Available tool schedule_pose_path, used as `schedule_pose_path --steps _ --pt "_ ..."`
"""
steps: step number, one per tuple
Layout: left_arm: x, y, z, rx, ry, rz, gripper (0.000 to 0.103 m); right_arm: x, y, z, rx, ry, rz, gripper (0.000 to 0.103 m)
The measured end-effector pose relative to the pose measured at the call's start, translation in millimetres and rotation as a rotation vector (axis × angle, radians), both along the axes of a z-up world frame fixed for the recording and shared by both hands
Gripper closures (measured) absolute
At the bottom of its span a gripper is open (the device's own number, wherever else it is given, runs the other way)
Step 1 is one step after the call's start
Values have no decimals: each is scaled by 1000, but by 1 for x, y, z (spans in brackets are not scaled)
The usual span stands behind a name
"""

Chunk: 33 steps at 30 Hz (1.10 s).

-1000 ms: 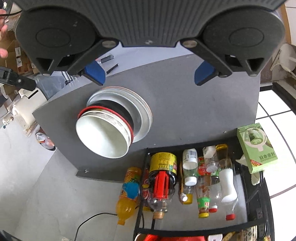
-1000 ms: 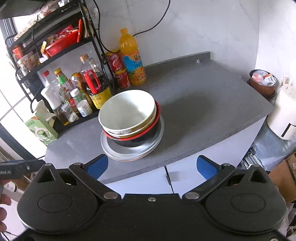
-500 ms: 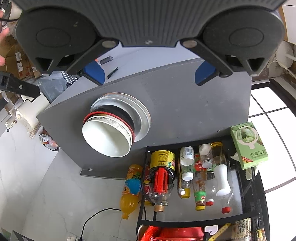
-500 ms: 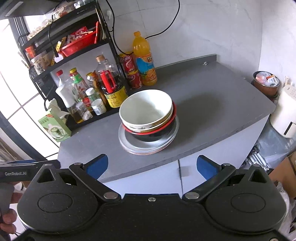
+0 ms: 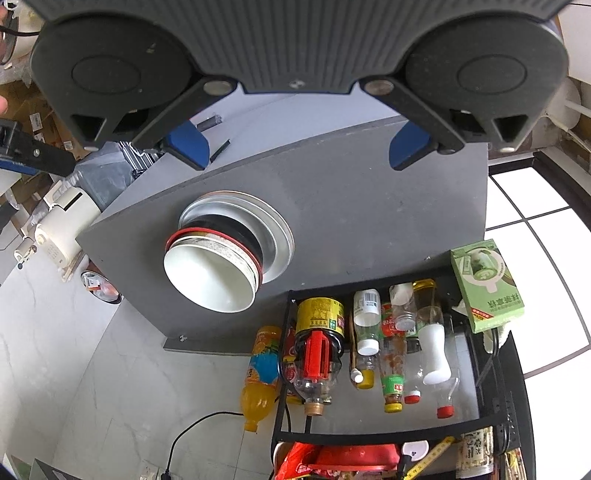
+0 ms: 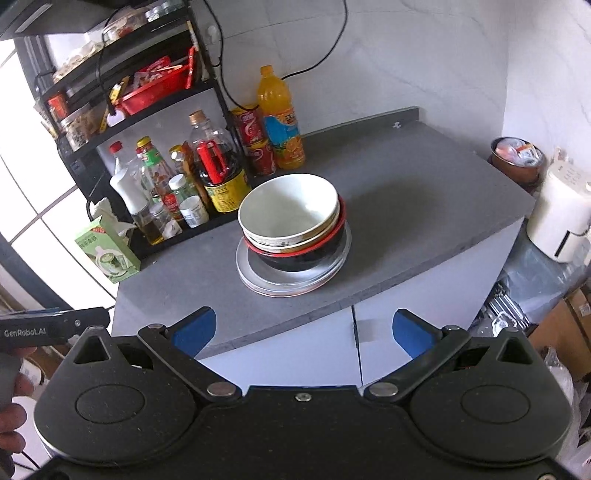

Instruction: Organize plates and bowls

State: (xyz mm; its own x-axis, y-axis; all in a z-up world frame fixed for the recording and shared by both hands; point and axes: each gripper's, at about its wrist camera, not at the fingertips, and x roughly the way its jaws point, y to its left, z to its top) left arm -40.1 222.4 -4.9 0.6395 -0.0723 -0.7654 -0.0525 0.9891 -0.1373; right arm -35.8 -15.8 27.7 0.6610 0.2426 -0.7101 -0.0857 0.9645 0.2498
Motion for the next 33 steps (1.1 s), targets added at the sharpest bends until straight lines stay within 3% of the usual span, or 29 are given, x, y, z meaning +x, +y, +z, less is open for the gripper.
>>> schedule_pose_path --steps 12,33 --pt "-6 7 6 36 -3 6 0 -5 5 -2 14 14 7 0" --pt "-7 1 5 25 0 -18 0 -11 -1 3 29 -1 -25 0"
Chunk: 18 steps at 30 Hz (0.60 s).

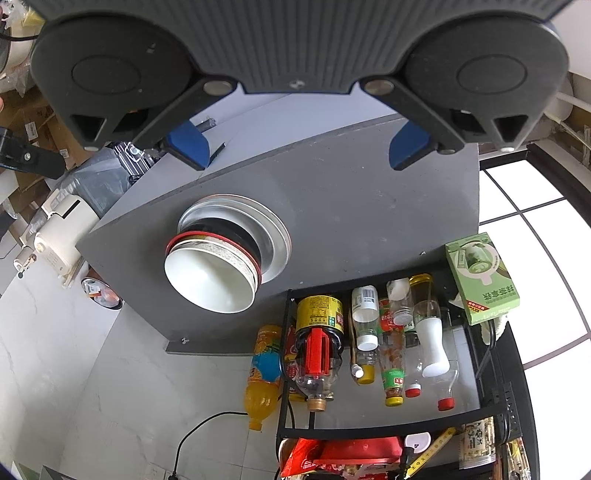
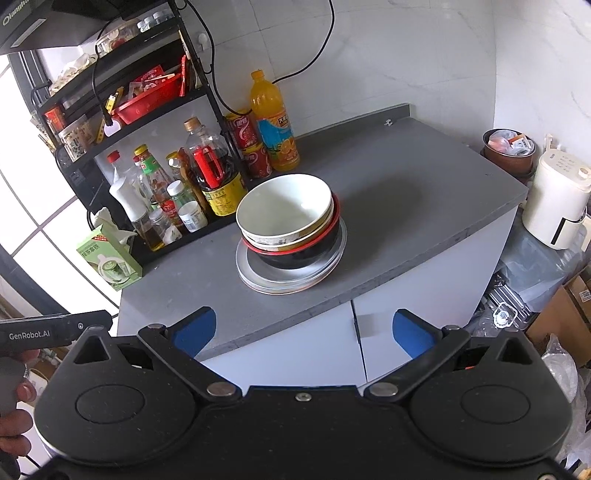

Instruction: Organize plates and bowls

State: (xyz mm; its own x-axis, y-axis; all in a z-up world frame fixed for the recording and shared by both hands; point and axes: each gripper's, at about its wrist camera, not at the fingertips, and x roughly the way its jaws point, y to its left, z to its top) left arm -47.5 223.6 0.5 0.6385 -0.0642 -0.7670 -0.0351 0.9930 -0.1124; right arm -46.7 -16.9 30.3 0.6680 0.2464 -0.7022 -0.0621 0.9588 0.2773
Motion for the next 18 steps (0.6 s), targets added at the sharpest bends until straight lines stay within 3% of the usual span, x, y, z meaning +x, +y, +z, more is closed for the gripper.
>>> schedule_pose_path --steps 18 --pt "0 -7 -3 -7 16 -10 0 -10 -11 2 -12 -2 -25 0"
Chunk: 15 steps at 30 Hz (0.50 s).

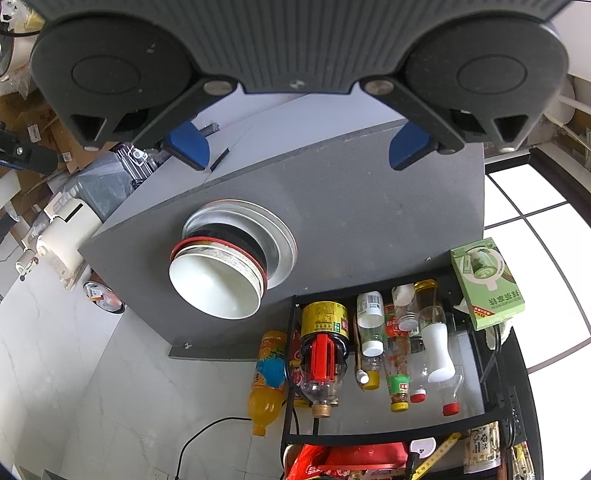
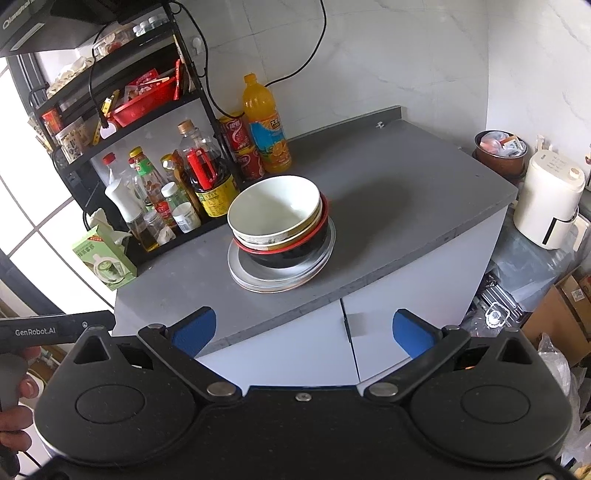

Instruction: Organize plates and bowls

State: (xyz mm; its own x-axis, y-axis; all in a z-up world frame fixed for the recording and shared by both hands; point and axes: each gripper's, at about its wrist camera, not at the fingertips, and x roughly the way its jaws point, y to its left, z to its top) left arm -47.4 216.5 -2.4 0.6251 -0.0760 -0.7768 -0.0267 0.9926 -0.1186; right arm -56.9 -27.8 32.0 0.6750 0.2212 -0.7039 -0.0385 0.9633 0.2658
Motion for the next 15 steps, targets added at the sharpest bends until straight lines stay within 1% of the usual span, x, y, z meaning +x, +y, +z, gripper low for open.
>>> schedule_pose_path --steps 15 --pt "2 -7 2 6 -8 -19 1 -8 -2 2 -17 3 -16 0"
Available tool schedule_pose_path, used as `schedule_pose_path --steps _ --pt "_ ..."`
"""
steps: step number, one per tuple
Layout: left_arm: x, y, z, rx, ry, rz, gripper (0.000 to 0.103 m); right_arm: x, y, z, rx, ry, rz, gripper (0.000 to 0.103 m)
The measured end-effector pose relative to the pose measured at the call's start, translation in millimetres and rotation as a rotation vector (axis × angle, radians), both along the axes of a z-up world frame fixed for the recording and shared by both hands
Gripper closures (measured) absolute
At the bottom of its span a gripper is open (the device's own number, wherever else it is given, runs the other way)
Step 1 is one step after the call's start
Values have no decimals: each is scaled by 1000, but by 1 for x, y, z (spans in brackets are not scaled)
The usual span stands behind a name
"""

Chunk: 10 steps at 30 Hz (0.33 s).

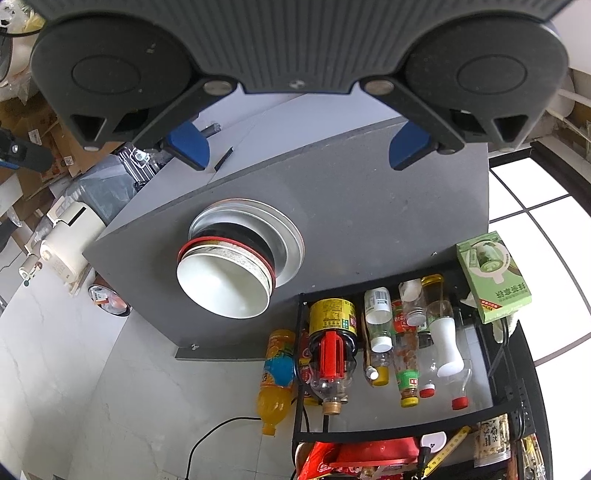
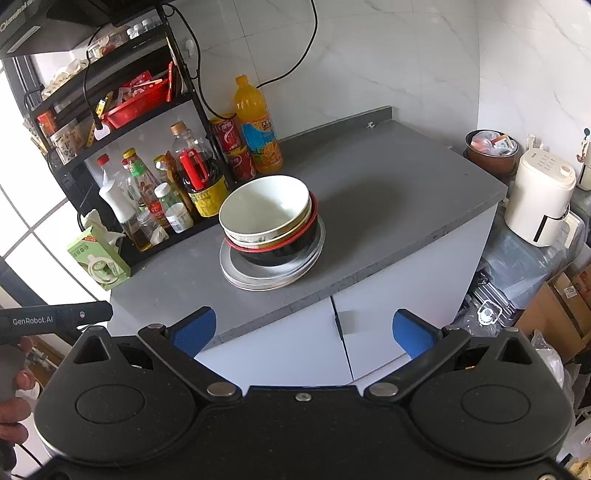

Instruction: Organize plates and bowls

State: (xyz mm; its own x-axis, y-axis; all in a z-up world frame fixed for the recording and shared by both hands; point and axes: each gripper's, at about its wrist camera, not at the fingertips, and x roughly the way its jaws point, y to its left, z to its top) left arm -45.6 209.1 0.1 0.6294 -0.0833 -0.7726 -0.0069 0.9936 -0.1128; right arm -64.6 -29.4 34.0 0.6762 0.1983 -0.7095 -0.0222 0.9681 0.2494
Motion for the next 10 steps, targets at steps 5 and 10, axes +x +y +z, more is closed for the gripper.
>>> schedule_pose_path --steps 5,10 --pt "-1 -3 1 0 -3 -9 1 -2 -1 -1 4 3 -7 0" --pt "-1 -4 0 4 3 -8 0 -3 -1 -3 5 4 -9 0"
